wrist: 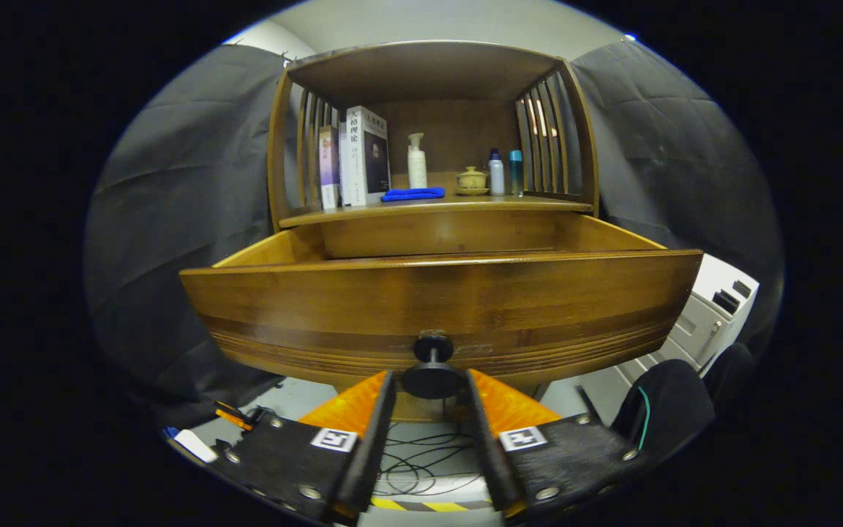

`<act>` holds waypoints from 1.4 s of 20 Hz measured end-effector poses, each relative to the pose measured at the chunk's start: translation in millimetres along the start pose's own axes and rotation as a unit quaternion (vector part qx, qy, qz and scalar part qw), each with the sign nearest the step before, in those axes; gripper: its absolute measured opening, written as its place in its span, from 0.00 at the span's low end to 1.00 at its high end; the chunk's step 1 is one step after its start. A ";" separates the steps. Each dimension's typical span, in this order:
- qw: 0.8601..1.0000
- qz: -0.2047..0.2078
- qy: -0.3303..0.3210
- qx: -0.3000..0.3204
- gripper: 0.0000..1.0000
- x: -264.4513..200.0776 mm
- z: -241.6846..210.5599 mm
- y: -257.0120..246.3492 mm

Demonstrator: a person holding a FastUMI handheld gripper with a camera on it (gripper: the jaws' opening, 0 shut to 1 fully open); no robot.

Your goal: Pull open the drawer, take out the items inside it, and place them on the countertop above the cabinet.

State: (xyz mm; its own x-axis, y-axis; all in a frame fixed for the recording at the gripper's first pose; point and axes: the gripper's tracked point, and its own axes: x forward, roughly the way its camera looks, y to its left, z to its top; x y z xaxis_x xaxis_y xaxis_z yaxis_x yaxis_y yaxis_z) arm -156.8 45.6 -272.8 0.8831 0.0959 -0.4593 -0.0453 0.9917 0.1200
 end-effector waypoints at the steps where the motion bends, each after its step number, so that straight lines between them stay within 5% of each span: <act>1: 1.000 0.006 -0.011 -0.003 0.77 -5.0 11.5 0.2; 3: 0.999 0.006 -0.035 -0.018 0.96 -13.1 39.1 -2.6; 9: 0.998 -0.001 -0.036 -0.056 0.96 -0.8 114.7 1.8; 15: 0.997 -0.056 0.023 -0.047 0.96 44.5 158.6 -18.3; 22: 0.980 -0.121 0.154 0.027 0.97 98.6 126.6 -45.6; 28: 0.960 -0.137 0.240 0.044 0.96 133.5 91.2 -49.9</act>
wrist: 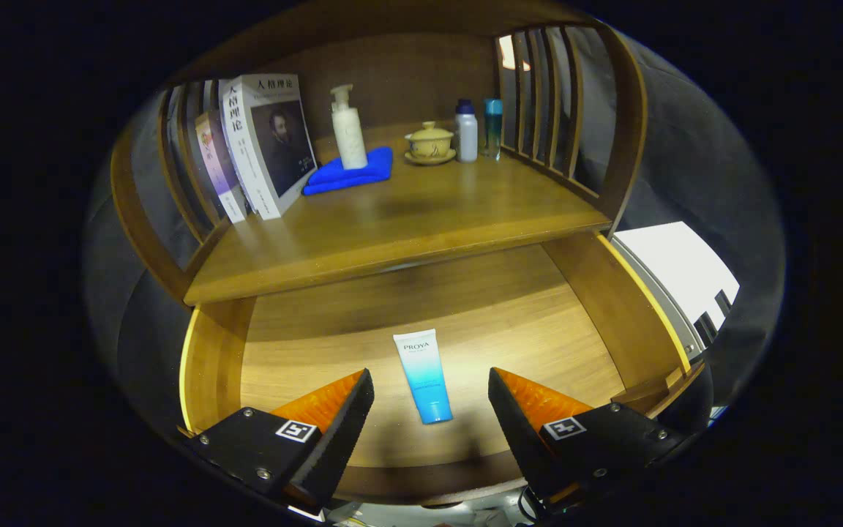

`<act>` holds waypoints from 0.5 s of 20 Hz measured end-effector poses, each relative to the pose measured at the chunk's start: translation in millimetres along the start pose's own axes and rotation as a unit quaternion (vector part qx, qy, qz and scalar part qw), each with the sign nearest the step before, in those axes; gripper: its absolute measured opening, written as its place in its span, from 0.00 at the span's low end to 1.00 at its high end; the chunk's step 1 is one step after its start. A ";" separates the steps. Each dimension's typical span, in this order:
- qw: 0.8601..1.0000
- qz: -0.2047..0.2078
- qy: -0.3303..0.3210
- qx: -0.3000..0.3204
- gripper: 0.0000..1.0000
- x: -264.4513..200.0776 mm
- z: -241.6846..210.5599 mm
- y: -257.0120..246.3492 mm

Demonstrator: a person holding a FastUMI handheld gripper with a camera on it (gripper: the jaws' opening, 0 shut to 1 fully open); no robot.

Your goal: Pull open the drawer, take out the items inside it, and place them on the countertop above the cabinet.

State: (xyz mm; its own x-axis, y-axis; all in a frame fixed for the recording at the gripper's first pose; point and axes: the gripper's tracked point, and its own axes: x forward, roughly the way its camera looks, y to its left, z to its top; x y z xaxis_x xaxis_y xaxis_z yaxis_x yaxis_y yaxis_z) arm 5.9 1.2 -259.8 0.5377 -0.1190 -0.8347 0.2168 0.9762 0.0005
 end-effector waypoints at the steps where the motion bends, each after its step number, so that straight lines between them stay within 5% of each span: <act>1: 1.000 -0.005 0.011 -0.008 0.97 7.6 -1.2 0.0; 10: 0.991 -0.035 0.112 -0.067 0.96 51.8 -26.0 -6.5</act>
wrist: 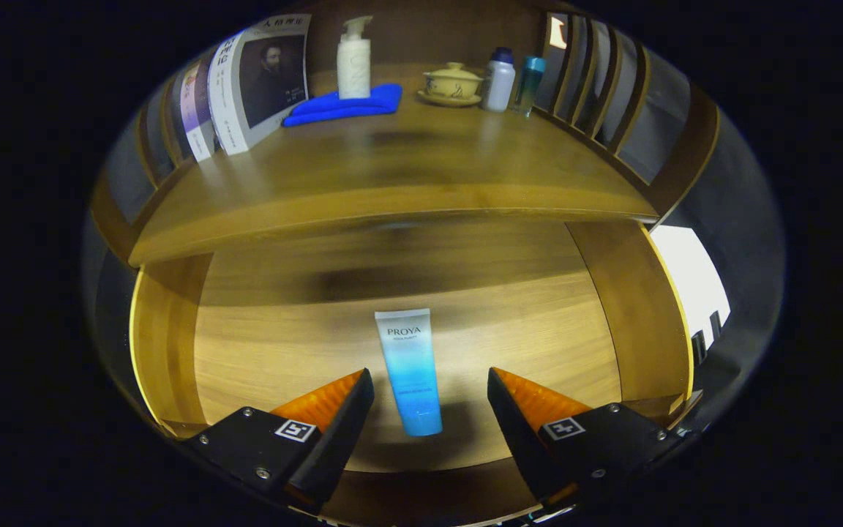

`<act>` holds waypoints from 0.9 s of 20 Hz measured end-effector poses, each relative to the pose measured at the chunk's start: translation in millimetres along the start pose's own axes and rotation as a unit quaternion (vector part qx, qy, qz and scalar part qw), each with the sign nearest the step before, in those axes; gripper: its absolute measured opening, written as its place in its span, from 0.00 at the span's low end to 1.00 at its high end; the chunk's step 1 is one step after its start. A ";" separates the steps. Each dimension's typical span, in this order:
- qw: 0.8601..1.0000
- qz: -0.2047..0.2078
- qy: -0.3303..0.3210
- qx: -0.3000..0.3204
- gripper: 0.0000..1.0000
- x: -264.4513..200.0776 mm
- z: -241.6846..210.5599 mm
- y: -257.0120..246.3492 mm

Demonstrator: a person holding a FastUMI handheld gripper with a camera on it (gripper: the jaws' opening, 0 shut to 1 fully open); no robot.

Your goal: Pull open the drawer, take out the items inside it, and place them on the countertop above the cabinet.

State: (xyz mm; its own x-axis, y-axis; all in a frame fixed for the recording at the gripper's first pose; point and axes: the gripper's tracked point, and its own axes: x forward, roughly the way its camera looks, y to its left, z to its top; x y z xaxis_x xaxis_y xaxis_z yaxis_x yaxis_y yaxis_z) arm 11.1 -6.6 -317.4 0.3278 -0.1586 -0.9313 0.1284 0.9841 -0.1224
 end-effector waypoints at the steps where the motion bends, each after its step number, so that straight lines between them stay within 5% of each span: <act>1: 1.000 -0.002 0.012 -0.006 0.96 5.4 -4.0 -0.1; 14: 0.998 0.013 0.066 -0.003 0.74 30.3 -22.7 14.7; 18: 0.998 0.018 0.067 -0.006 0.57 31.9 -24.9 22.3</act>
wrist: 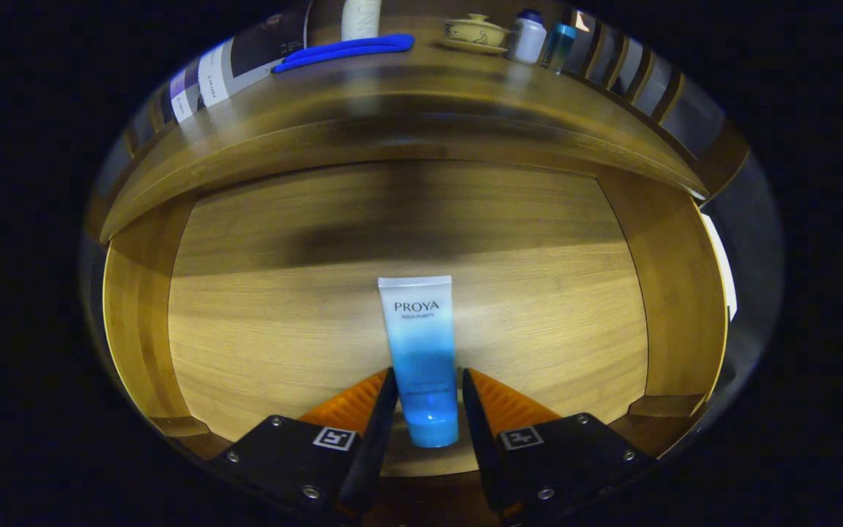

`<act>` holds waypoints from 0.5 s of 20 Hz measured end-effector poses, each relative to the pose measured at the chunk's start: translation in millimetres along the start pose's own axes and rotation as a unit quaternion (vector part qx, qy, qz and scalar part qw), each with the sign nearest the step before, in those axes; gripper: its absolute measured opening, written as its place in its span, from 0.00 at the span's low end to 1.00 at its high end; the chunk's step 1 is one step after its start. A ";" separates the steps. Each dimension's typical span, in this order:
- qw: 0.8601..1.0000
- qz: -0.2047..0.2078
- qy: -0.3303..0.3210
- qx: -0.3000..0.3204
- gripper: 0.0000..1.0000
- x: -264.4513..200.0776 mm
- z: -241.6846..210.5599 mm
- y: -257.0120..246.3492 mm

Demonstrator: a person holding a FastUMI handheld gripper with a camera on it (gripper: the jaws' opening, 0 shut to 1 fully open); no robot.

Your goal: Pull open the drawer, take out the items inside it, and place them on the countertop above the cabinet.

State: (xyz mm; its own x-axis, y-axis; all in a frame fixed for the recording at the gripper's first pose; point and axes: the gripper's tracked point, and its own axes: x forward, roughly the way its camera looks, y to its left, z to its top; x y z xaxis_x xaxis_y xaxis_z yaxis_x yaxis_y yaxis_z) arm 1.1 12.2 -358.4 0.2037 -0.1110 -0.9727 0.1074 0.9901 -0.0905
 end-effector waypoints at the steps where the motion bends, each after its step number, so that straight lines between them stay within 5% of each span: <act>1: 1.000 0.000 -0.001 0.000 0.54 -0.9 1.5 -0.2; 10: 1.000 -0.011 -0.027 0.002 0.37 -1.0 2.8 0.8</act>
State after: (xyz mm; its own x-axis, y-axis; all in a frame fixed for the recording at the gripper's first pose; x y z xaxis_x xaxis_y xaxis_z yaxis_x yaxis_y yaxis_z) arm 3.8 12.9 -356.9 0.2543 -0.1366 -0.9574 0.1155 0.9872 -0.1102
